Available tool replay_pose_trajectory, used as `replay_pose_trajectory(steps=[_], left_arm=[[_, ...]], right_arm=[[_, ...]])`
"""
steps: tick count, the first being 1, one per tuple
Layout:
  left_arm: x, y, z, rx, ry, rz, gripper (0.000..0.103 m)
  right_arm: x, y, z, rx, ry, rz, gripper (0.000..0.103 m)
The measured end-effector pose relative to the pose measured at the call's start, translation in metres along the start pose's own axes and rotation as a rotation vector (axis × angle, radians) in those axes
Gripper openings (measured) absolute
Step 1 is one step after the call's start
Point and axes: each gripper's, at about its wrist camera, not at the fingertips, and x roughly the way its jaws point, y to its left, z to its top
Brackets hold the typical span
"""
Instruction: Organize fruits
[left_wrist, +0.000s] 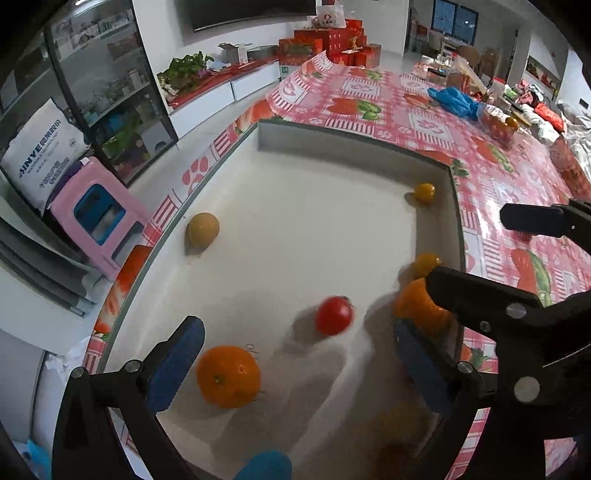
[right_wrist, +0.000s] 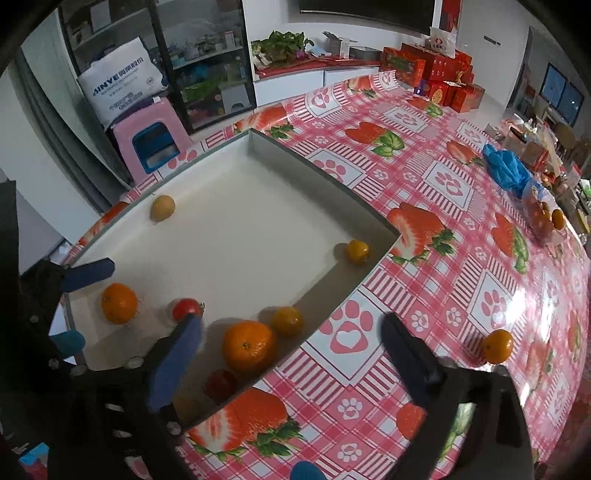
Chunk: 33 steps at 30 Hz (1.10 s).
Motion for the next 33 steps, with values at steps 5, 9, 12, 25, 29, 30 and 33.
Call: replay_pose_trajectory(steps=[5,9,12,25,29,30,33], left_arm=[[-0.0004,0.0000,-0.0030,0.012,0.004,0.020,0.103],[0.0007,-0.0011,-0.0060,0.023,0.010,0.024,0.103],[0.0007,-0.0023,-0.0074,0.031,0.014,0.029,0.103],[-0.0027,-0.0086,-0.0088,0.053,0.015,0.038,0.103],[-0.0032,-0.0089,-0.0088,0.054,0.015,0.038,0.103],[-0.0038,-0.0092,-0.0089,0.054,0.015,0.038,0.103],[-0.0045,-0.0095,-0.0093,0.056,0.013,0.038,0.103]], right_arm=[[-0.0014,0.0011,-0.0015,-0.015,0.000,-0.007,0.103],[-0.0021,0.0024,-0.0027,-0.021,0.001,-0.011,0.103],[-0.0026,0.0030,-0.0036,-0.027,0.003,-0.006,0.103],[-0.0081,0.0057,-0.0070,-0.040,-0.004,-0.007,0.103],[-0.0087,0.0053,-0.0072,-0.042,-0.004,-0.008,0.103],[-0.0088,0.0054,-0.0074,-0.042,-0.004,-0.008,0.103],[-0.0089,0.0055,-0.0075,-0.043,-0.005,-0.009,0.103]])
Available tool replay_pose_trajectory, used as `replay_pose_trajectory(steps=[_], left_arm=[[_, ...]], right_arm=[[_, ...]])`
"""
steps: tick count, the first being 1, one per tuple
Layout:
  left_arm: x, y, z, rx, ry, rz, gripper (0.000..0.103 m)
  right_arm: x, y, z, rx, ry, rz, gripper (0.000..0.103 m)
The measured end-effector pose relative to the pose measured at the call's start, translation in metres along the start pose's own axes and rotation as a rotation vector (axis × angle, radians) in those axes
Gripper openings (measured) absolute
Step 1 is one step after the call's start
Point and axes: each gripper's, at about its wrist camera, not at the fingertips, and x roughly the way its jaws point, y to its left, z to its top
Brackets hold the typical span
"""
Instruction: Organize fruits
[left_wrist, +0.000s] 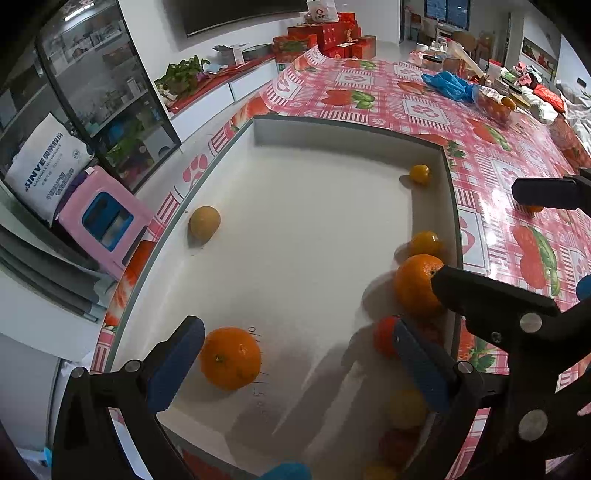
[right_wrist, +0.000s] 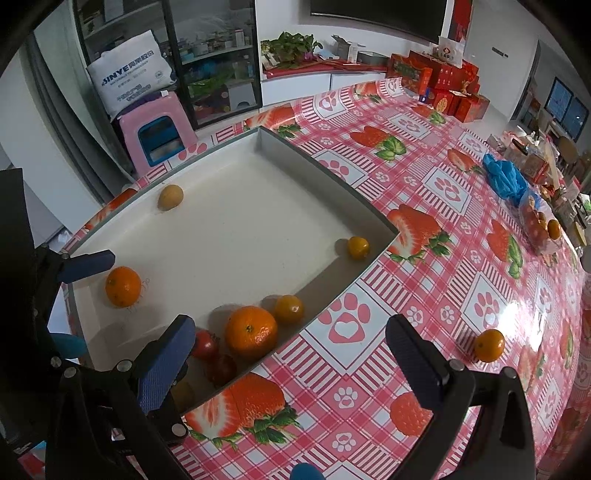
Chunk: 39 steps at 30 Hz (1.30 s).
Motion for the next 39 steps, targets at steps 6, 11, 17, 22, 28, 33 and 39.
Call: replay_pose_trajectory(steps=[6,11,17,22,28,33,39], left_arm=[[-0.004,-0.003,-0.001,0.007,-0.002,0.004,0.103],[-0.004,-0.003,0.000,0.009,-0.003,0.005,0.103],[-0.004,-0.004,0.000,0.012,-0.002,0.005,0.103],[-0.005,-0.006,-0.001,0.016,-0.002,0.005,0.103],[-0.006,-0.008,-0.001,0.020,-0.002,0.009,0.103],[-0.007,-0.010,-0.001,0.023,-0.001,0.012,0.103],[-0.008,-0.011,-0.002,0.026,-0.003,0.016,0.103]], right_arm=[[-0.002,0.001,-0.001,-0.003,-0.001,-0.002,0.103],[-0.002,0.001,-0.001,-0.002,-0.001,0.000,0.103],[-0.003,0.001,-0.002,-0.005,-0.002,-0.002,0.103],[-0.005,0.001,-0.003,-0.008,-0.001,-0.001,0.103],[-0.005,0.002,-0.004,-0.010,-0.002,-0.001,0.103],[-0.006,0.002,-0.004,-0.008,-0.004,0.000,0.103],[-0.008,0.001,-0.005,-0.008,-0.005,0.002,0.103]])
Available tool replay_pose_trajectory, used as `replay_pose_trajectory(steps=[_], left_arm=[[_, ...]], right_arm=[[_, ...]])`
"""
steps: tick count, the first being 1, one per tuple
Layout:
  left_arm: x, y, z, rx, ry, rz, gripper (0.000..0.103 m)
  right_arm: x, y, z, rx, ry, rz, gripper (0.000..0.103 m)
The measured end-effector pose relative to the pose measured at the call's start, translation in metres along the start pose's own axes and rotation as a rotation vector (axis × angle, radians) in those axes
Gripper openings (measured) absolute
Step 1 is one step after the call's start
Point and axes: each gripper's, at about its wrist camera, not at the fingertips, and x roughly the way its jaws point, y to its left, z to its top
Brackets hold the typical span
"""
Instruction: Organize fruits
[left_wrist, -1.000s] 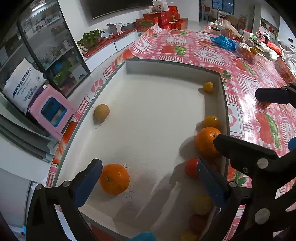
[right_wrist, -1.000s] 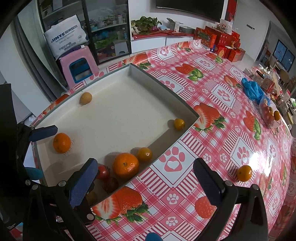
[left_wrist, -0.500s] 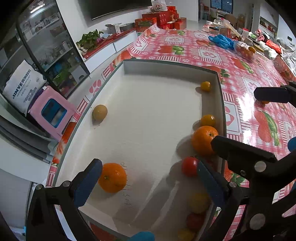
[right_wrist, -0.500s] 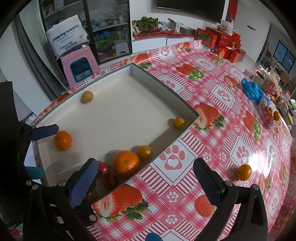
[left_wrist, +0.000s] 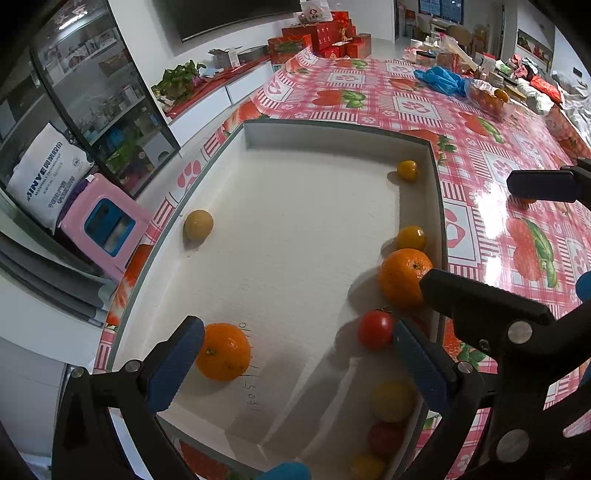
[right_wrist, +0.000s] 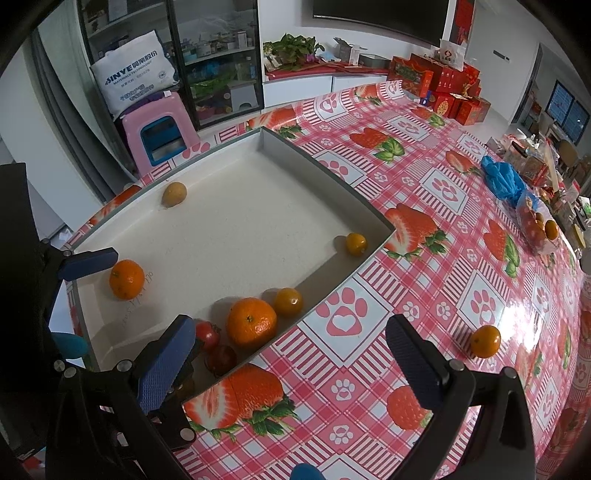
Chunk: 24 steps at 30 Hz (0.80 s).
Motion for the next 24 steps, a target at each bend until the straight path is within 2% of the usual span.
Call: replay_pose_trajectory(steps=[24], left_arm=[[-0.0032,-0.0060,-0.0046,-0.003,0.012,0.009,0.103]], right_arm=[[-0.0059,0.0012,-0.0058,-0.003,-0.007,0.006,0.103]])
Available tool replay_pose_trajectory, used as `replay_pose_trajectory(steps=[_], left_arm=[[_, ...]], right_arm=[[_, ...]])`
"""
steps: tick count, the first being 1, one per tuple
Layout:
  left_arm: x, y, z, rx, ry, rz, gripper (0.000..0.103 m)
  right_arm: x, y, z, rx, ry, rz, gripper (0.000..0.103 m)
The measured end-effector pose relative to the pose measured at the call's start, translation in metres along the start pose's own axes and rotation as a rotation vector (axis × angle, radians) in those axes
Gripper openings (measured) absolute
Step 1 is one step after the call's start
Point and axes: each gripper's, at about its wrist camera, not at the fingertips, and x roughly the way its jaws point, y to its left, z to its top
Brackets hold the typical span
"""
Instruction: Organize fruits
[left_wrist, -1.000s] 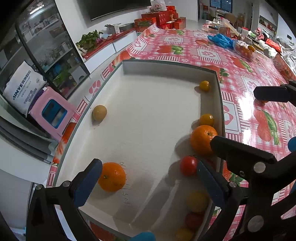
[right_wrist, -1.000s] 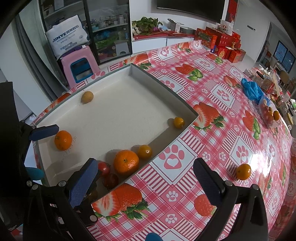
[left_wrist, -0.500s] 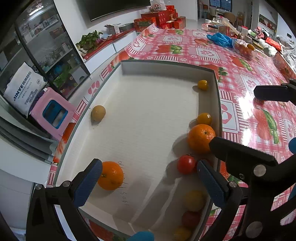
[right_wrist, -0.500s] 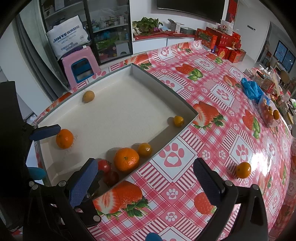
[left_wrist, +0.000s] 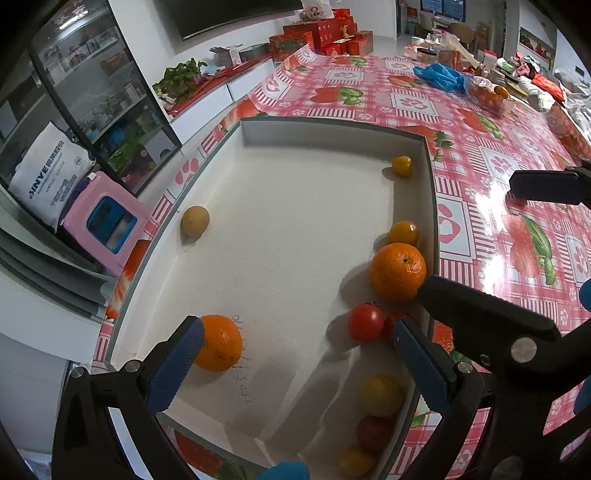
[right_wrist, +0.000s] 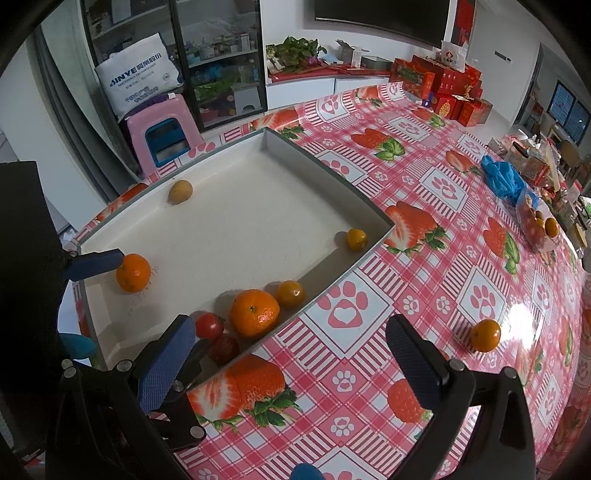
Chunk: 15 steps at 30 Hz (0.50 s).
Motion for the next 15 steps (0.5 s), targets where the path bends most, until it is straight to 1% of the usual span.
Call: replay_pose_trajectory(steps=[10,15], left_arm=[[-0.006,-0.005,0.000,0.009,-0.008,0.023,0.103],[-0.012,-0.004,-0.004,0.001,-0.021,0.036,0.103]], right_arm=[[-0.009,-0.004,-0.007,0.012,-0.018,0.007,0.103],[-0.015,-0.008,-0.012,0.023,-0.040,0.028,0.103]])
